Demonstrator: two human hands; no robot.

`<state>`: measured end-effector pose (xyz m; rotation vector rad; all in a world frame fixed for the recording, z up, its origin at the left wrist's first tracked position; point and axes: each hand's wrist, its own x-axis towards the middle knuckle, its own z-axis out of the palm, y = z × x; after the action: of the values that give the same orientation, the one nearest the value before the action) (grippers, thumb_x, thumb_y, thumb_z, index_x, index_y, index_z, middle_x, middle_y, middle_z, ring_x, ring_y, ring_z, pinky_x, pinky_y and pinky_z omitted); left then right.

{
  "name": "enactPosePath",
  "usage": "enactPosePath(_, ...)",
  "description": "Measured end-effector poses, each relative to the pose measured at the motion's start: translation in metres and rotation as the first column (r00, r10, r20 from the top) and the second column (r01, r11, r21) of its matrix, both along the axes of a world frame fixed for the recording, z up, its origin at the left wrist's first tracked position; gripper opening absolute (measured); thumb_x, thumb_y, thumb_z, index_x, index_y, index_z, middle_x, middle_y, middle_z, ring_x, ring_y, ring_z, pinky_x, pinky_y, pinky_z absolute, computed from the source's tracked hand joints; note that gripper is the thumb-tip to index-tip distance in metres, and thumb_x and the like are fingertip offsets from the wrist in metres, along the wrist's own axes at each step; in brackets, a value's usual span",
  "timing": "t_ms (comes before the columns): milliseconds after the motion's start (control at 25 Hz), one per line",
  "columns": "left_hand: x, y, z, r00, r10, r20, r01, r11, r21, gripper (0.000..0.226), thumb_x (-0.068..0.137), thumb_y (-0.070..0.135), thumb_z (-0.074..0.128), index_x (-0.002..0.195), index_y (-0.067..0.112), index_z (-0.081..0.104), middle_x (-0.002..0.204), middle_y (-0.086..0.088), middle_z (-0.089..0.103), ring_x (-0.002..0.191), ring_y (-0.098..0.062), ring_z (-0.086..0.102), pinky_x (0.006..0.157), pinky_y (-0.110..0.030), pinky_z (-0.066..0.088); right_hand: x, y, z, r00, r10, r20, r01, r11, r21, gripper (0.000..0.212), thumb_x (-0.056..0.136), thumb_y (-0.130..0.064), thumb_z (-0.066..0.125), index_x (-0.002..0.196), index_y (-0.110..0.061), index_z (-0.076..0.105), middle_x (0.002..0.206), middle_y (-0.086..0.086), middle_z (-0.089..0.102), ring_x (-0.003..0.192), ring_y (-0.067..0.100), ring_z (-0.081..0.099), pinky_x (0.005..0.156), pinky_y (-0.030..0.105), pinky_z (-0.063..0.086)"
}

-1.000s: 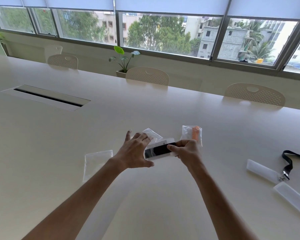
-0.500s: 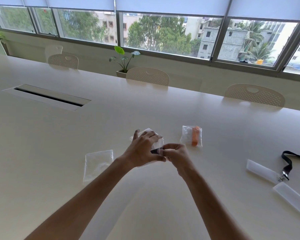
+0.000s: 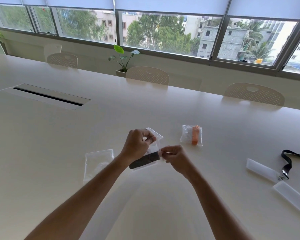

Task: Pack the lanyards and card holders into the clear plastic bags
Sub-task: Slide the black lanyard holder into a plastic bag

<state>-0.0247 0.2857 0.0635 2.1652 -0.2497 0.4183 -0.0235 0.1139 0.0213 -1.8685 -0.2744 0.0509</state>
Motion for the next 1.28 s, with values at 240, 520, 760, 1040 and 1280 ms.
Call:
enactPosePath(240,-0.001,-0.002,-0.001,0.993,-0.056,0.108,0.063,0.996,-0.062,0.009,0.083,0.015,0.070,0.075,0.020,0.072,0.071,0.025,0.065,0.071,0.003,0.061,0.067,-0.006,0.041,-0.010,-0.006,0.010,0.985,-0.170,0.036,0.150,0.935,0.322,0.018,0.081,-0.004,0.071,0.083,-0.023,0.073,0.084,-0.007,0.074,0.076,0.005,0.068,0.068,0.013,0.049)
enactPosePath(520,-0.003,-0.011,-0.007,0.973,-0.126,0.193,0.124,0.992,0.020,0.009,0.085,0.018,0.068,0.083,0.025,0.074,0.084,0.012,0.070,0.079,-0.001,0.063,0.075,-0.021,0.050,-0.005,0.007,0.014,0.954,-0.210,0.212,0.207,0.978,0.038,0.016,0.083,-0.013,0.068,0.076,-0.027,0.072,0.079,-0.004,0.074,0.079,0.012,0.070,0.077,0.035,0.054)
enactPosePath(760,-0.002,-0.014,-0.010,0.986,-0.140,0.096,0.137,0.990,0.034,0.007,0.080,0.020,0.073,0.077,0.026,0.073,0.080,0.016,0.069,0.080,0.003,0.061,0.074,-0.005,0.043,-0.005,0.007,0.006,0.910,-0.283,0.302,0.320,0.944,-0.080,0.031,0.080,-0.015,0.071,0.064,-0.041,0.066,0.069,-0.018,0.070,0.072,-0.003,0.065,0.060,0.010,0.041)
enactPosePath(1040,0.004,-0.032,-0.003,0.999,-0.024,-0.022,0.019,0.983,-0.182,0.024,0.085,0.012,0.059,0.065,0.025,0.058,0.066,0.011,0.061,0.061,0.003,0.054,0.055,-0.008,0.041,-0.011,-0.019,-0.004,0.991,-0.133,0.019,0.118,0.931,0.347,0.031,0.077,-0.010,0.077,0.102,-0.023,0.067,0.097,-0.005,0.073,0.089,0.009,0.068,0.076,0.019,0.052)
enactPosePath(1280,0.013,-0.058,0.002,0.981,-0.142,-0.135,0.077,0.913,-0.400,0.015,0.088,0.022,0.060,0.074,0.021,0.065,0.073,0.008,0.066,0.070,-0.008,0.060,0.066,-0.022,0.049,-0.018,-0.035,-0.023,0.988,-0.049,-0.144,0.111,0.878,0.465,0.044,0.070,-0.023,0.080,0.107,-0.005,0.068,0.105,0.014,0.073,0.101,0.029,0.068,0.090,0.038,0.053)
